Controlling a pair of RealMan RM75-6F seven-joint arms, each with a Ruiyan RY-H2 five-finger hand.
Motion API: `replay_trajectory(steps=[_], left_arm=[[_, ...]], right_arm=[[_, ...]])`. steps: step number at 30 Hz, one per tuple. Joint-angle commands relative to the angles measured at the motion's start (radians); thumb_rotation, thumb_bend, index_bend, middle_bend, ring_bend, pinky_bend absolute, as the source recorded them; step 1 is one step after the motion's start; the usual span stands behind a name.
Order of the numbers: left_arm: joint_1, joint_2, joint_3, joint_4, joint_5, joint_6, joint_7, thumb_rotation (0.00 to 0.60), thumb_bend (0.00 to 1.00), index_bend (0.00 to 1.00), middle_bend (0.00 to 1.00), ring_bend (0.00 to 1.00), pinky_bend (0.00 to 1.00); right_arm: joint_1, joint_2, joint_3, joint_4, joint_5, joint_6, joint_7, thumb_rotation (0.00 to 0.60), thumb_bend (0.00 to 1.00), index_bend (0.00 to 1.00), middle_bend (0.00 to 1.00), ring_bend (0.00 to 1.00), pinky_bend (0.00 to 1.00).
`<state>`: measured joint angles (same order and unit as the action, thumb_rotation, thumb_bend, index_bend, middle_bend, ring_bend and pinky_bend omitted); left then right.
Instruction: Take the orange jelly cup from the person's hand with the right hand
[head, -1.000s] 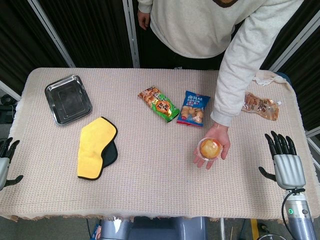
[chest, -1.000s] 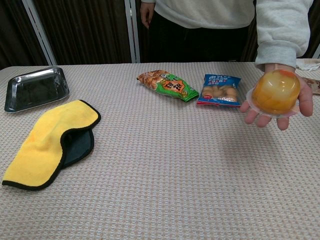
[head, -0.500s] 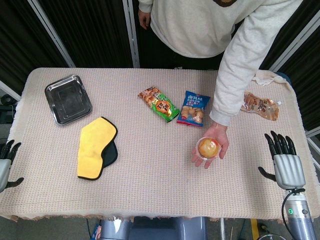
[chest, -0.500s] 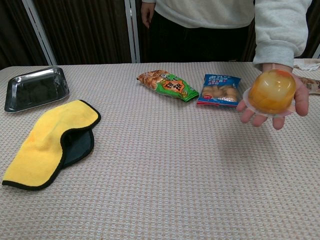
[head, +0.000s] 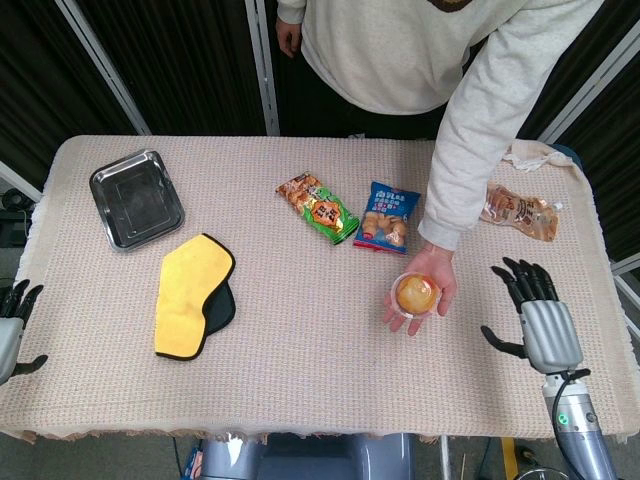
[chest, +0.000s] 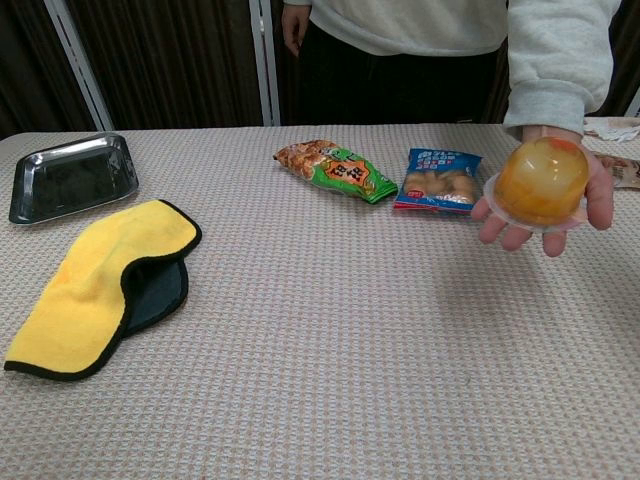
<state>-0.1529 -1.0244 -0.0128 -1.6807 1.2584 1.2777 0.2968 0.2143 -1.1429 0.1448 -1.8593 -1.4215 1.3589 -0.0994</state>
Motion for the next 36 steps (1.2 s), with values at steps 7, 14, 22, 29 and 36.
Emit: replay_trajectory(steps=[7, 14, 22, 29, 36], left_arm=[[-0.002, 0.002, 0.001, 0.002, 0.004, -0.004, -0.007, 0.6, 0.2, 0.0, 0.0, 0.0, 0.0], [-0.003, 0.005, 0.001, 0.0, 0.003, -0.006, -0.011, 0.6, 0.2, 0.0, 0.0, 0.0, 0.0], [-0.005, 0.008, 0.001, -0.003, 0.0, -0.011, -0.012, 0.6, 0.2, 0.0, 0.0, 0.0, 0.0], [-0.007, 0.01, 0.002, -0.006, -0.003, -0.016, -0.014, 0.6, 0.2, 0.0, 0.0, 0.0, 0.0], [-0.008, 0.013, 0.001, -0.008, -0.005, -0.018, -0.02, 0.6, 0.2, 0.0, 0.0, 0.0, 0.0]], right_arm=[[0.138, 0.06, 0.053, -0.201, 0.238, -0.209, -0.109, 0.6, 0.17, 0.15, 0.07, 0.0, 0.05], [0.185, 0.007, 0.075, -0.196, 0.321, -0.215, -0.149, 0.6, 0.18, 0.15, 0.07, 0.0, 0.05], [0.217, -0.045, 0.081, -0.178, 0.351, -0.195, -0.185, 0.6, 0.2, 0.2, 0.09, 0.02, 0.07], [0.232, -0.086, 0.066, -0.155, 0.357, -0.185, -0.22, 0.6, 0.23, 0.26, 0.16, 0.07, 0.15], [0.24, -0.147, 0.057, -0.098, 0.357, -0.148, -0.248, 0.6, 0.29, 0.39, 0.29, 0.22, 0.35]])
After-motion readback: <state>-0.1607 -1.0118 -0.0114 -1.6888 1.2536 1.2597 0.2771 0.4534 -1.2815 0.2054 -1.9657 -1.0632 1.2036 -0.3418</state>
